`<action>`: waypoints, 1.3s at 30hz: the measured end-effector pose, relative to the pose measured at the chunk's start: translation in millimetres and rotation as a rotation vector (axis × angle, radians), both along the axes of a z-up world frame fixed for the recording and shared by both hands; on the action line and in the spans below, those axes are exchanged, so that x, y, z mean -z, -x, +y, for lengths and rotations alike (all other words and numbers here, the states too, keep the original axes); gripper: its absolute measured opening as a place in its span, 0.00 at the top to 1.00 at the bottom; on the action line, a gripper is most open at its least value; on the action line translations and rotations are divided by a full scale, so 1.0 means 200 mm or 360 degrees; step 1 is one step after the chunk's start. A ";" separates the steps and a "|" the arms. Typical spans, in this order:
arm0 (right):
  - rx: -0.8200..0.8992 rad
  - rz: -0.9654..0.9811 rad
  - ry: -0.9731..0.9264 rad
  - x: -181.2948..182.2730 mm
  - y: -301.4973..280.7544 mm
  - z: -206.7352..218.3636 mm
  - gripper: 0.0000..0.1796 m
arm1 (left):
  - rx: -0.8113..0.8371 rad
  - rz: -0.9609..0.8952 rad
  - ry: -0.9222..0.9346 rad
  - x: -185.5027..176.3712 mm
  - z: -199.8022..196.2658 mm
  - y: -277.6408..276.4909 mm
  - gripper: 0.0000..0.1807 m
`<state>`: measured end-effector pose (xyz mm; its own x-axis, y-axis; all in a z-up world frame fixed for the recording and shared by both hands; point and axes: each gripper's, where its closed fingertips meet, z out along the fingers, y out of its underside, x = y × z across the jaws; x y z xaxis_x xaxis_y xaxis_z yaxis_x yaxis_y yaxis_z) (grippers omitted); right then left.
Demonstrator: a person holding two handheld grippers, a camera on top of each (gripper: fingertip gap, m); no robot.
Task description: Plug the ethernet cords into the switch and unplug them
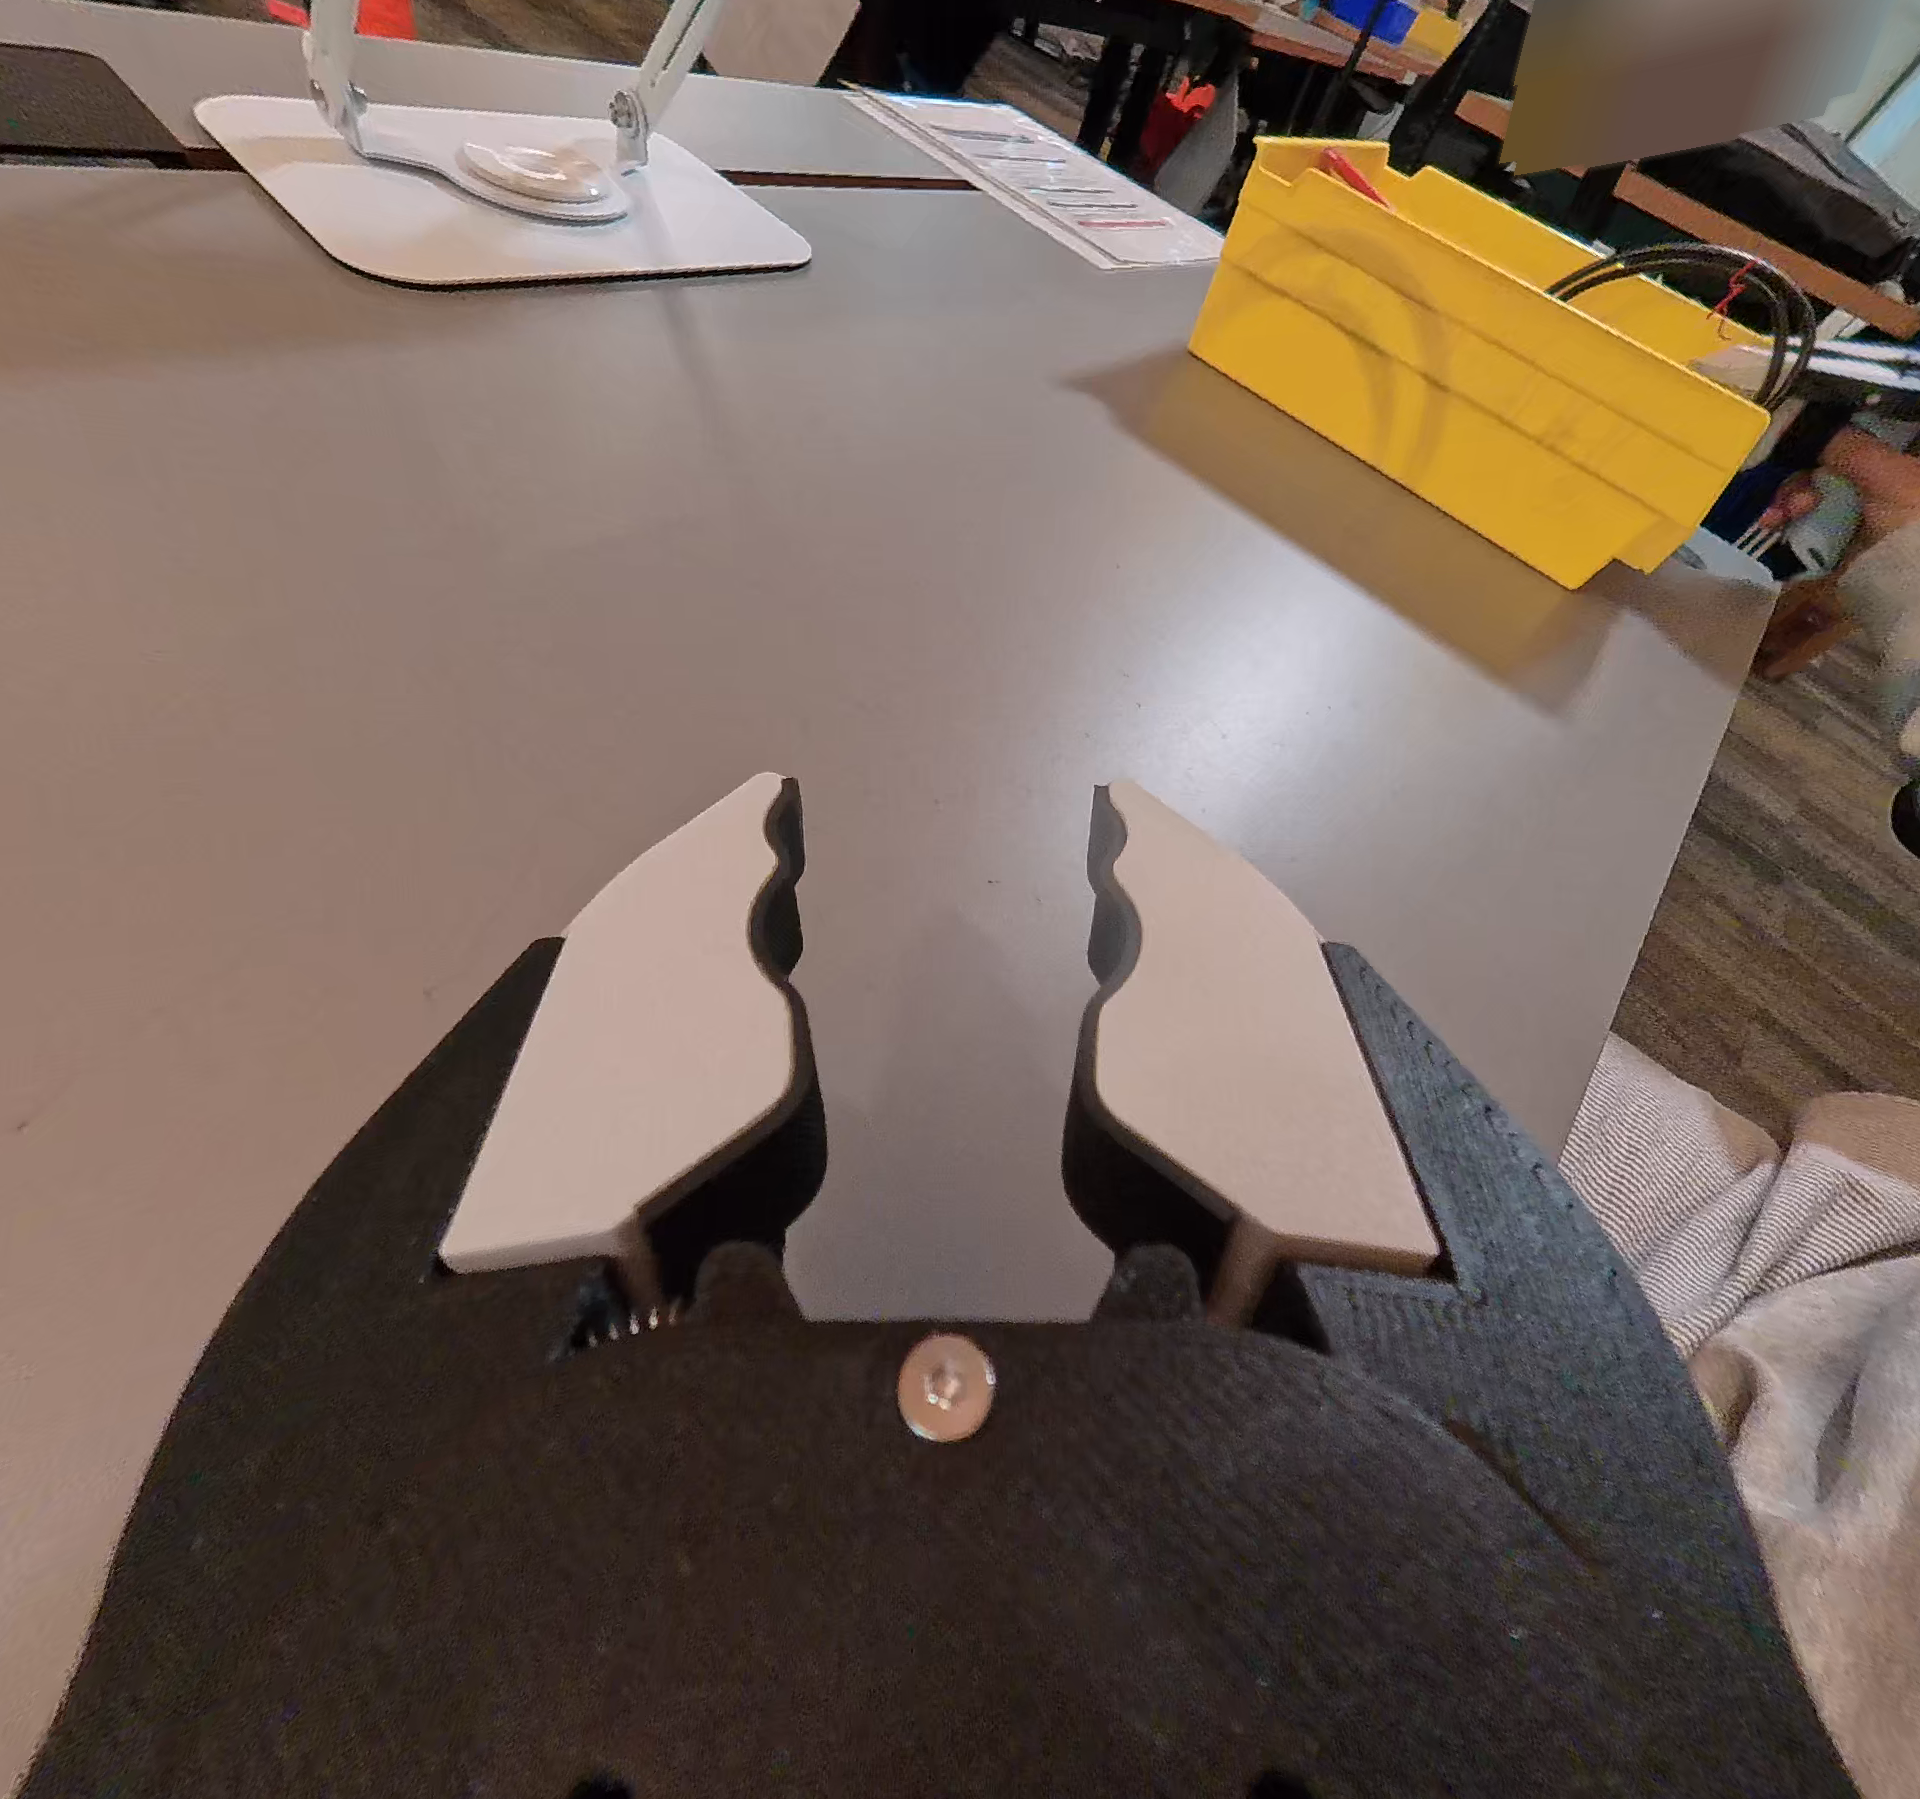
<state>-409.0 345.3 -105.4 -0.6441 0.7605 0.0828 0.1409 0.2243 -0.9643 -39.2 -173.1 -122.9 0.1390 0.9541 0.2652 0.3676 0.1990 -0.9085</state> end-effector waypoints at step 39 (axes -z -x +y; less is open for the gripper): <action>0.0148 -0.0612 0.0774 0.03 0.05 -0.18 0.96 | 0.0006 0.0024 -0.0086 -0.01 -0.01 0.00 0.71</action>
